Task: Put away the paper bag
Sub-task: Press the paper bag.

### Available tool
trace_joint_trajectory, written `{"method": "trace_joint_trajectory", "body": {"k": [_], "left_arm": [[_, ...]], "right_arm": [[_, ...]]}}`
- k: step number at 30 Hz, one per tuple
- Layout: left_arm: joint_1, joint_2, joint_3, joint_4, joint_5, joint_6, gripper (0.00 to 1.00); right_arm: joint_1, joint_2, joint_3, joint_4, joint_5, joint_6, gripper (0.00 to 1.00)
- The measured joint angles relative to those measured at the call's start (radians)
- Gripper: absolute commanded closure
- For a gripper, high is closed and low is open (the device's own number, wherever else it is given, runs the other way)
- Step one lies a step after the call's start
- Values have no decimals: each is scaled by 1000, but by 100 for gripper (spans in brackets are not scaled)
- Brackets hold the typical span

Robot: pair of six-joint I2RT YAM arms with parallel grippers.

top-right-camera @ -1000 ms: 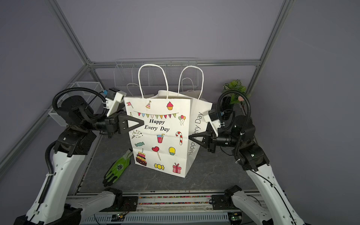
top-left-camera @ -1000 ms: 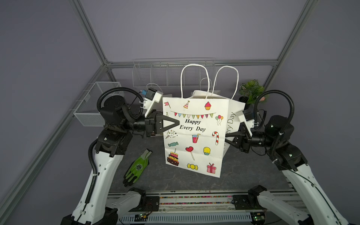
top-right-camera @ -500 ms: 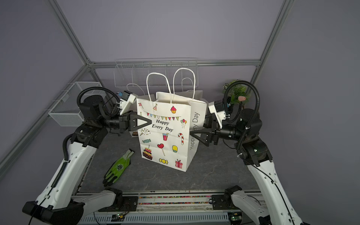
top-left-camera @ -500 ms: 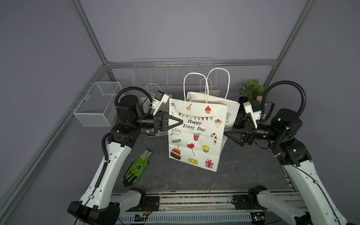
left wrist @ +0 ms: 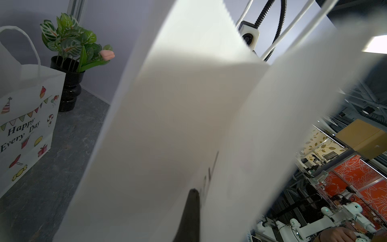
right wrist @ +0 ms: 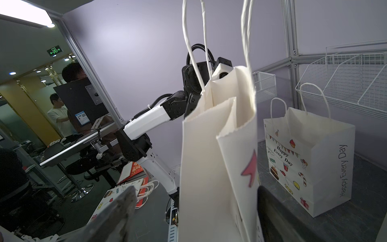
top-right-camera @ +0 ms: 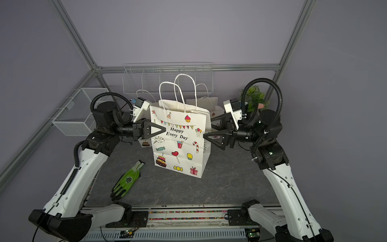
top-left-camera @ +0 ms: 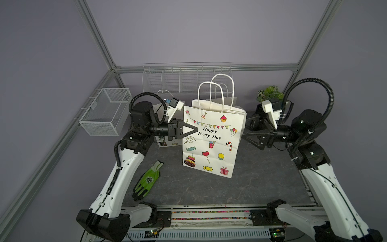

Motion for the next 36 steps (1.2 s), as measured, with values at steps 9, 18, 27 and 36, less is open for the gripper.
{"method": "trace_joint_trajectory", "body": {"k": [9, 18, 27, 36], "left_arm": [[0, 8, 0, 0, -39, 0, 100], [-2, 6, 0, 0, -45, 0, 100], [-4, 5, 0, 0, -68, 1, 100], [-5, -25, 0, -69, -178, 51, 71]], "right_arm": [[101, 37, 75, -154, 176, -111, 15], [143, 64, 95, -237, 303, -183, 50], [188, 99, 128, -290, 367, -220, 71], [195, 100, 143, -347, 412, -230, 94]]}}
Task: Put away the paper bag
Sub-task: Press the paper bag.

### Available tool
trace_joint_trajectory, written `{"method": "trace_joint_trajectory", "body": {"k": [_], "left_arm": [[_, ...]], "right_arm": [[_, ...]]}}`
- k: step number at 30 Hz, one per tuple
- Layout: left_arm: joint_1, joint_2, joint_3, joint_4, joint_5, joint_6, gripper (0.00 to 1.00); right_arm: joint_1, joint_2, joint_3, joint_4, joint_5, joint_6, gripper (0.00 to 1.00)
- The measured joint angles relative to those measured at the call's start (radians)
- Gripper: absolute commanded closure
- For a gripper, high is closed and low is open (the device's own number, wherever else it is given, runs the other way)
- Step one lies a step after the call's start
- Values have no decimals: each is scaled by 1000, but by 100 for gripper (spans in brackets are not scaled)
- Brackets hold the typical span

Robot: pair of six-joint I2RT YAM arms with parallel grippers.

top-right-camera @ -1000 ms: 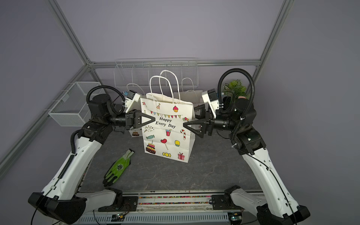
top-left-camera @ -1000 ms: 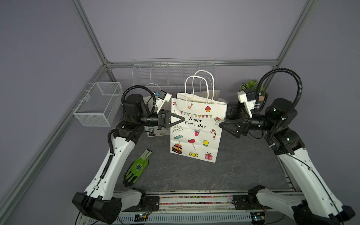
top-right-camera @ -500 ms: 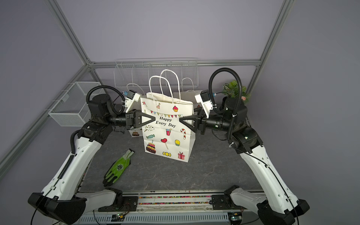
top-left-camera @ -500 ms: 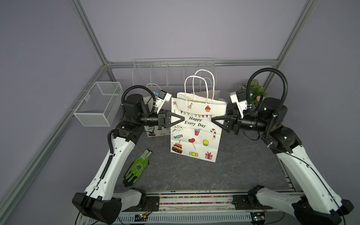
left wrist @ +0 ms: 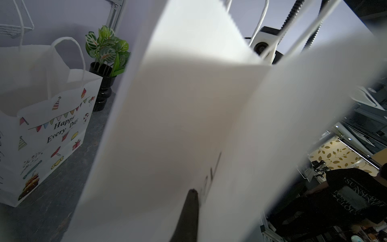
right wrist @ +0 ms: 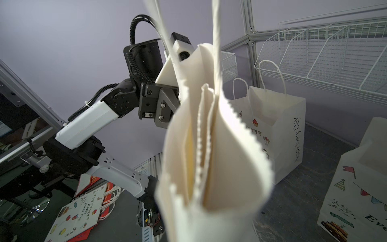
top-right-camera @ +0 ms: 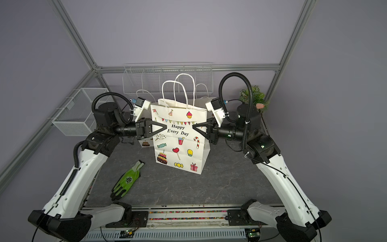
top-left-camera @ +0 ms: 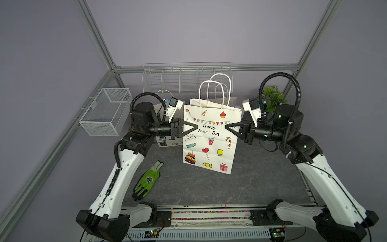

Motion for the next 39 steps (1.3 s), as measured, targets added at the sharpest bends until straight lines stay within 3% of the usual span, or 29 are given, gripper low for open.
{"method": "trace_joint_trajectory", "body": {"k": [3, 7, 13, 22, 28, 32, 39], "left_arm": [[5, -30, 0, -34, -69, 19, 1], [25, -95, -1, -55, -163, 23, 0], [68, -201, -47, 11, -237, 0, 0], [90, -161, -122, 303, -86, -144, 0], [90, -153, -121, 431, 35, -179, 0], [75, -159, -113, 383, 83, -106, 1], [23, -178, -114, 216, 65, 38, 23]], "right_arm": [[-14, 0, 13, -34, -13, -3, 93], [-101, 29, 69, -72, -132, 2, 93], [-241, 154, 154, -51, -425, 37, 94], [-276, 253, 185, 77, -778, 90, 93], [-276, 283, 220, 194, -829, 181, 93], [-276, 307, 269, 219, -829, 221, 93], [-249, 352, 361, 237, -829, 281, 93]]}}
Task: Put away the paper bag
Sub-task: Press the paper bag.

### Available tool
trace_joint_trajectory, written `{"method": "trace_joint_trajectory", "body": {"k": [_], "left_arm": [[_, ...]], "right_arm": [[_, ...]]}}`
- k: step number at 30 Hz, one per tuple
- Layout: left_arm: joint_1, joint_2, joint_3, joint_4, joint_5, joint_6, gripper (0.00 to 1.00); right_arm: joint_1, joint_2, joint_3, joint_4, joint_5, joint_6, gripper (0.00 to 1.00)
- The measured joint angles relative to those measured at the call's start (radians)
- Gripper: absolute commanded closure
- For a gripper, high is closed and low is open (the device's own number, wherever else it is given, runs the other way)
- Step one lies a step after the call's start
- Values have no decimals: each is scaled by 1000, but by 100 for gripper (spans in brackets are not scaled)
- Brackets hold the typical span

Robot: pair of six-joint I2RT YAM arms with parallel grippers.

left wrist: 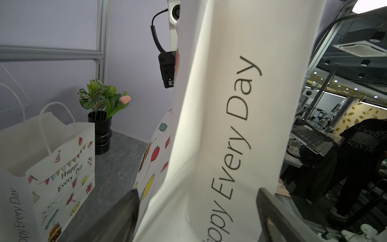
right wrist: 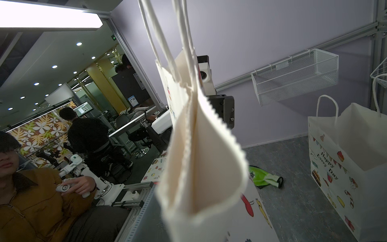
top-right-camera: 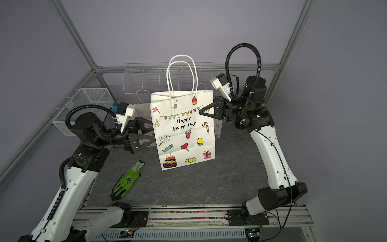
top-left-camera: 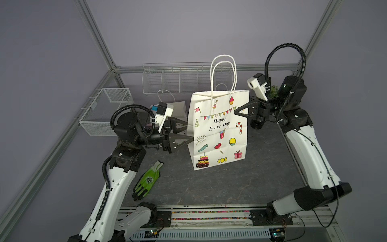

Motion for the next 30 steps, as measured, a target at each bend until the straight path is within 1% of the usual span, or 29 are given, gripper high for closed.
{"method": "trace_joint_trajectory", "body": {"k": [4, 7, 8, 12, 13, 14, 15, 16, 17, 18, 19, 20, 21, 22, 23, 26, 30], "left_arm": [[-11, 15, -6, -14, -37, 14, 39], [-32, 25, -11, -32, -66, 24, 59], [-39, 26, -11, -40, -79, 35, 63], [-58, 26, -11, -59, -101, 48, 76], [-63, 26, -11, -63, -109, 50, 82], [-67, 25, -11, -67, -115, 51, 84], [-70, 24, -11, -71, -121, 57, 83], [-73, 23, -11, -74, -128, 64, 82], [-75, 21, -11, -80, -138, 70, 75], [-75, 20, -11, -86, -145, 73, 62], [-75, 19, -10, -98, -159, 80, 36], [-75, 19, -6, -114, -172, 85, 17], [-75, 19, -1, -130, -183, 88, 8], [-74, 19, 10, -154, -202, 96, 2], [-74, 20, 23, -175, -222, 100, 0], [-60, 22, 80, -211, -269, 100, 0], [-46, 16, 127, -172, -284, 67, 0]], "right_arm": [[42, 8, 8, 10, 0, 31, 93], [50, 8, 14, 23, 0, 53, 93], [50, 8, 16, 29, 0, 59, 93], [49, 8, 17, 37, 0, 71, 93], [47, 8, 17, 37, 0, 76, 93], [44, 8, 17, 38, 0, 80, 93], [40, 8, 16, 38, 0, 83, 93], [36, 6, 12, 39, 2, 86, 93], [31, 4, 5, 39, 4, 89, 93], [28, 2, -3, 38, 7, 90, 93], [24, -1, -12, 38, 9, 92, 93], [21, -4, -23, 38, 10, 92, 93], [18, -6, -32, 37, 12, 92, 93], [15, -10, -45, 37, 14, 92, 93], [12, -13, -56, 34, 17, 90, 93], [12, -18, -81, 15, 22, 78, 93], [10, -22, -91, -15, 39, 52, 93]]}}
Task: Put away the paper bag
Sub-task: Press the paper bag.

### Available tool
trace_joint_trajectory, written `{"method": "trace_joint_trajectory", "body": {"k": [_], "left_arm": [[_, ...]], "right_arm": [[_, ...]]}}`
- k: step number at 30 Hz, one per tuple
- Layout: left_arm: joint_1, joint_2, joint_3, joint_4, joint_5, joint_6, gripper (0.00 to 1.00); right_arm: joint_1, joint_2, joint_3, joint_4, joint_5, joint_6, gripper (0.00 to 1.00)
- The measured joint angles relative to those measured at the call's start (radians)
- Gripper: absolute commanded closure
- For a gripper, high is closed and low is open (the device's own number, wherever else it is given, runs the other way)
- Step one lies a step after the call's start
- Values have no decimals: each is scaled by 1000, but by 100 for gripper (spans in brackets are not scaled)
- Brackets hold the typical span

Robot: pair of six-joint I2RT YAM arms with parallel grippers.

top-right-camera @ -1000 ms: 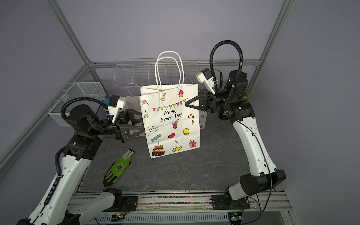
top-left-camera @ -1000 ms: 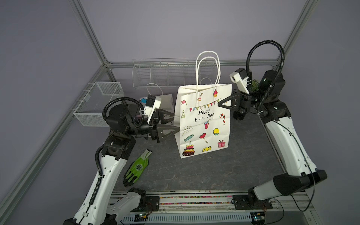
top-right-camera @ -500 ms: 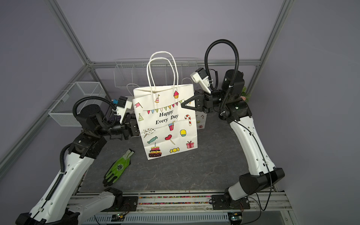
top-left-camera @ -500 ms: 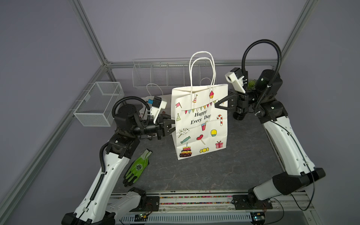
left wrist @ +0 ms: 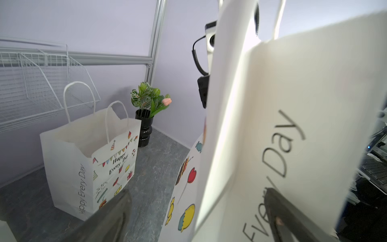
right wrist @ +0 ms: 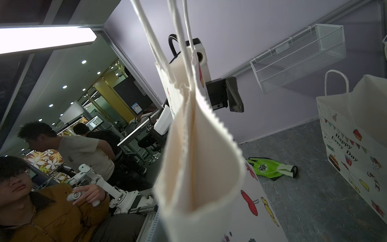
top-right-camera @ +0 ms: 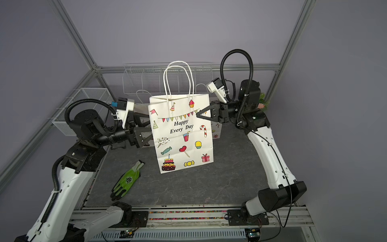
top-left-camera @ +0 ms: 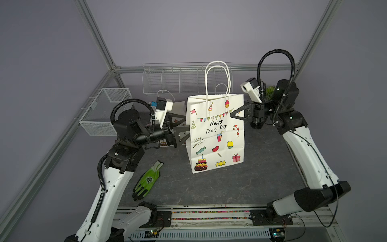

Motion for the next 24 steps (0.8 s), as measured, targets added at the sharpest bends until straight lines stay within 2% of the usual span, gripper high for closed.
{"method": "trace_joint_trajectory", "body": {"k": [17, 24], "left_arm": [[5, -12, 0, 303, 192, -254, 0], [5, 31, 51, 231, 191, -228, 0]], "right_arm": [[-23, -38, -9, -79, 35, -66, 93], [-6, -43, -14, -91, 45, -75, 93]]}}
